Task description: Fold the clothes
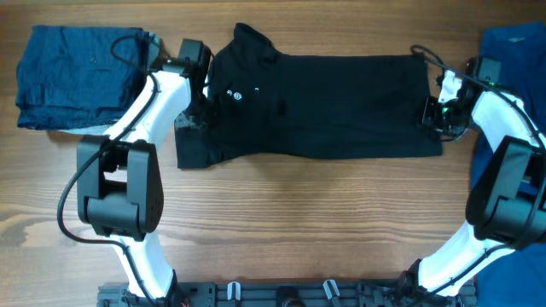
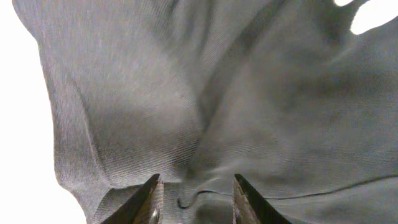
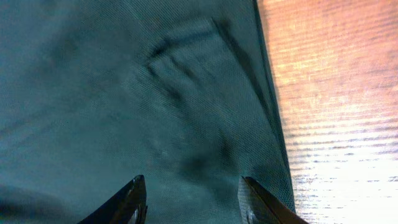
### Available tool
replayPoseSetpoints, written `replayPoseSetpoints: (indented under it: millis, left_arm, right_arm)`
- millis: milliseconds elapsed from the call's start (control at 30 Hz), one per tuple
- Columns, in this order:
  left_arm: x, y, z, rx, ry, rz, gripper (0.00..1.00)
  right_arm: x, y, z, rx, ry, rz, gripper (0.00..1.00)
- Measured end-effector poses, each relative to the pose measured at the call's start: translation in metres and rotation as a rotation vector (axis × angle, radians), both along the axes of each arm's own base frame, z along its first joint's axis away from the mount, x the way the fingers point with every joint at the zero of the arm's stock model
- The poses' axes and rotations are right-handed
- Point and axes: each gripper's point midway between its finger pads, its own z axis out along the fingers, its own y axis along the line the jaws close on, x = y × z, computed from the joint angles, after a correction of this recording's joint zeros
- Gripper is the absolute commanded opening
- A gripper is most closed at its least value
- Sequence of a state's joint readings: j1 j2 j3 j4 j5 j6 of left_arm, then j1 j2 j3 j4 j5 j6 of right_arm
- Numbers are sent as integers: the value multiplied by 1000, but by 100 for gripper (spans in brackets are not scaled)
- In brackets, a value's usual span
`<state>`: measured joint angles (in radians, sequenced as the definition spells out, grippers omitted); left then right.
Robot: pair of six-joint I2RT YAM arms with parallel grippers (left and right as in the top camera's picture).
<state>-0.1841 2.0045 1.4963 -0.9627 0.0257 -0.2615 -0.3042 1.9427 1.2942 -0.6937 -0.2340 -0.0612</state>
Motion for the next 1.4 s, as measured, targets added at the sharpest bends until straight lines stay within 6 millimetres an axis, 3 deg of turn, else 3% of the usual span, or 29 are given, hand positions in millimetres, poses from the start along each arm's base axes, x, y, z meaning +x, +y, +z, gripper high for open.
replayPoseSetpoints:
  millis: [33, 100, 133, 200, 267, 367, 500, 567, 633, 733, 933, 1100, 1167, 1233, 1267, 1300, 1333, 1400]
  left_arm:
    - [6, -4, 7, -20, -22, 2, 38]
    - [26, -14, 32, -74, -109, -2, 9]
    - [39, -24, 49, -127, -180, -13, 4]
    - [56, -40, 70, -216, -270, -37, 4]
    - [61, -59, 73, -271, -294, -74, 4]
    - [61, -91, 50, -302, -266, -134, 4]
    - [54, -125, -9, -308, -177, -193, 4]
    - [53, -130, -27, -307, -152, -200, 4]
    - [56, -129, -28, -308, -164, -197, 4]
    - [63, -126, -30, -287, -190, -193, 4]
    - [77, -114, -33, -219, -241, -176, 4]
    - [99, -89, -27, -208, -305, -123, 4]
    - [113, -85, -22, -217, -358, -112, 4]
    - [114, -88, -17, -233, -357, -117, 6]
    - [116, -90, -7, -242, -363, -123, 11]
    - [118, -91, 18, -251, -387, -126, 18]
    - [119, -91, 42, -258, -418, -122, 22]
    - [97, -79, 106, -251, -445, -66, 23]
  right_arm:
    - [0, 5, 7, 22, -8, 11, 50]
    - [-1, 23, 25, 73, -39, 59, 38]
    - [-1, 34, 30, 97, -46, 94, 32]
    - [-3, 64, 33, 140, -37, 170, 21]
    - [-4, 95, 35, 163, -33, 249, 17]
    - [-8, 137, 35, 180, -23, 354, 13]
    - [-2, 172, 35, 181, -79, 447, 13]
    - [-4, 185, 23, 180, -111, 481, 12]
    - [-6, 192, 6, 179, -147, 489, 12]
    - [-25, 188, -25, 179, -128, 444, 12]
    - [-40, 179, -28, 168, -55, 320, 9]
    - [-49, 177, -28, 175, -6, 285, 12]
    - [-49, 176, -25, 164, 10, 281, 20]
    - [-46, 174, -20, 153, 20, 277, 32]
    - [-30, 174, -5, 146, -12, 274, 46]
    - [-14, 175, 12, 141, -48, 278, 52]
    - [-8, 176, 23, 138, -54, 282, 54]
    - [2, 175, 44, 124, -70, 290, 57]
